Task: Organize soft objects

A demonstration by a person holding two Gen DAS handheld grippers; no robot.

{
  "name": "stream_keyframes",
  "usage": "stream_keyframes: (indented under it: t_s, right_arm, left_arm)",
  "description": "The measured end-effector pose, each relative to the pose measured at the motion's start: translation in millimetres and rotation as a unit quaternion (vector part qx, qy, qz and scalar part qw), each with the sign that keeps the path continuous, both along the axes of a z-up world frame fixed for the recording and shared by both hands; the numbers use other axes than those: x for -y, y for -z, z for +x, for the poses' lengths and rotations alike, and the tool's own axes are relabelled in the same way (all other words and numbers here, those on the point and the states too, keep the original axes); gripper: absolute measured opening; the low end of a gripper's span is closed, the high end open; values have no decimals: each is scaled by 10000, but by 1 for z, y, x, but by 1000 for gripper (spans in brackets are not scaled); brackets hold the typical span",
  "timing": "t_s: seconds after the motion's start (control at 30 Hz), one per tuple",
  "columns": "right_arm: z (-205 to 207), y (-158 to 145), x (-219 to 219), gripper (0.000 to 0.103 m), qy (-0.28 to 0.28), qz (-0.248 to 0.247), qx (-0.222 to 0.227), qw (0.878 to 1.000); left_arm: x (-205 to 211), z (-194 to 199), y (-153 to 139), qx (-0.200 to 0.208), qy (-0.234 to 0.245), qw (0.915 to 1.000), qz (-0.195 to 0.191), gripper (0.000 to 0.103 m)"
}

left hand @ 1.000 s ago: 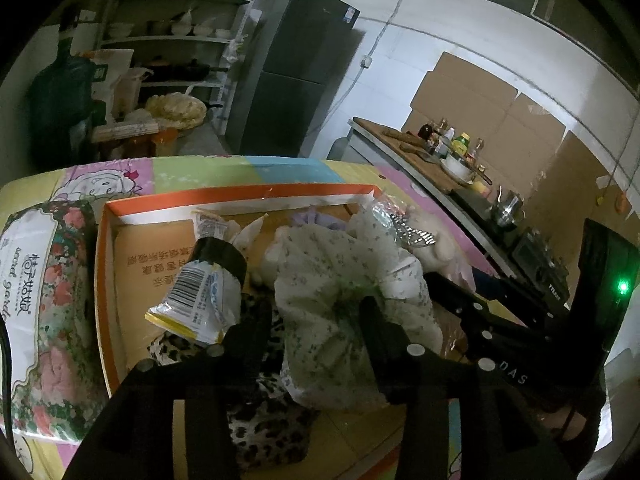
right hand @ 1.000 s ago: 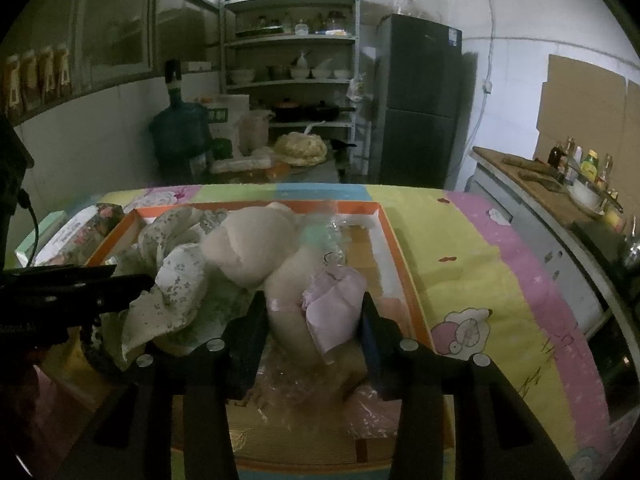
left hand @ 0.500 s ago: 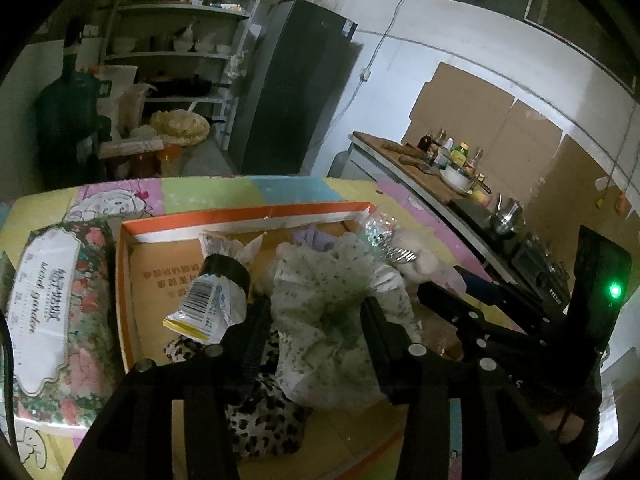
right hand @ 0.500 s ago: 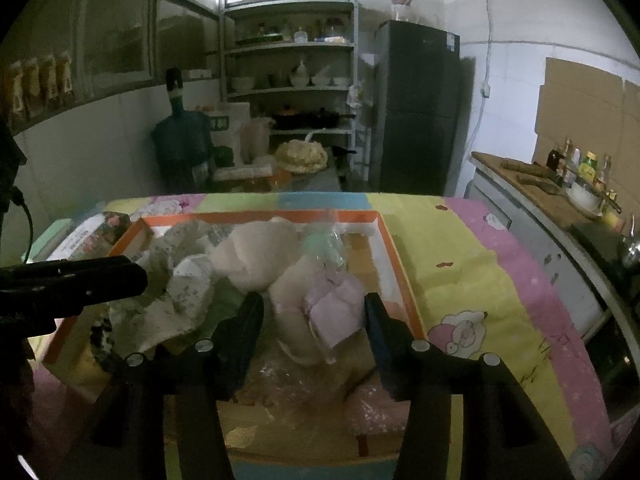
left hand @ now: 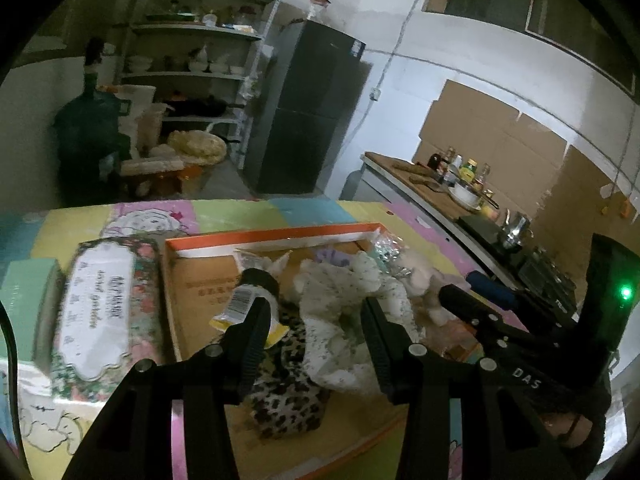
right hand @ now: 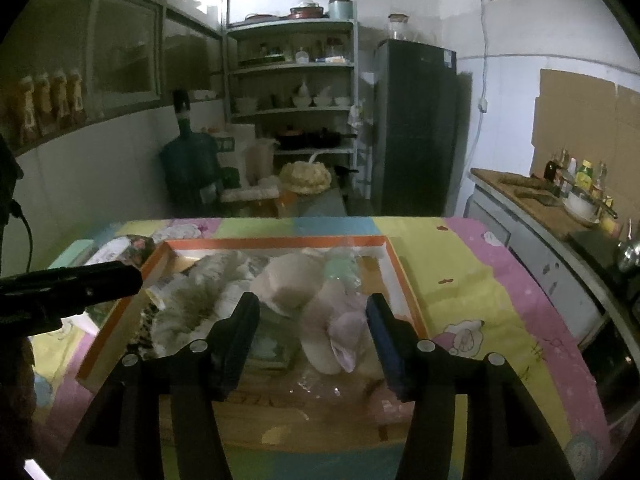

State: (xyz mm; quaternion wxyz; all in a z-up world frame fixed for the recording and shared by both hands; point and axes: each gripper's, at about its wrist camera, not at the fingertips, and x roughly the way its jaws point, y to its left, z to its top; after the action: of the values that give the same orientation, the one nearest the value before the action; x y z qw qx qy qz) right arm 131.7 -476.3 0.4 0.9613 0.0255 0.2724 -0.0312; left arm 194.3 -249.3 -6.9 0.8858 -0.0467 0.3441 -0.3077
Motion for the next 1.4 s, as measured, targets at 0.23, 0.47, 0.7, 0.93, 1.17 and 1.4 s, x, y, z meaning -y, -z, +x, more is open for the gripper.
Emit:
stream_keyframes:
  t_s: [0.23, 0.47, 0.7, 0.93, 1.17, 1.4]
  right_arm:
    - [-16, -7, -20, 58, -30, 160, 116, 9998]
    - [-29, -14, -52, 58, -35, 321, 190, 9993]
    - [-38, -20, -77, 58, 104, 395, 208, 9990]
    - [-50, -26, -106, 58, 229, 375, 280, 9986]
    - [-62, -30, -136, 58, 152, 371, 314, 9987]
    - [-74, -33, -169, 58, 31, 275, 366, 9989]
  left_arm:
    - [-19, -17, -13, 426, -603, 9967, 332, 47]
    - [-36, -36, -23, 870, -1210, 9855, 815, 47]
    - [-60, -59, -32, 1310, -1652, 9728, 958, 47]
    - [-88, -73, -35, 1254, -1767, 9728, 820, 47]
    - [-112, -93, -35, 1279, -1886, 9700, 844, 47]
    - [-137, -111, -34, 1318, -2084, 9657, 814, 47]
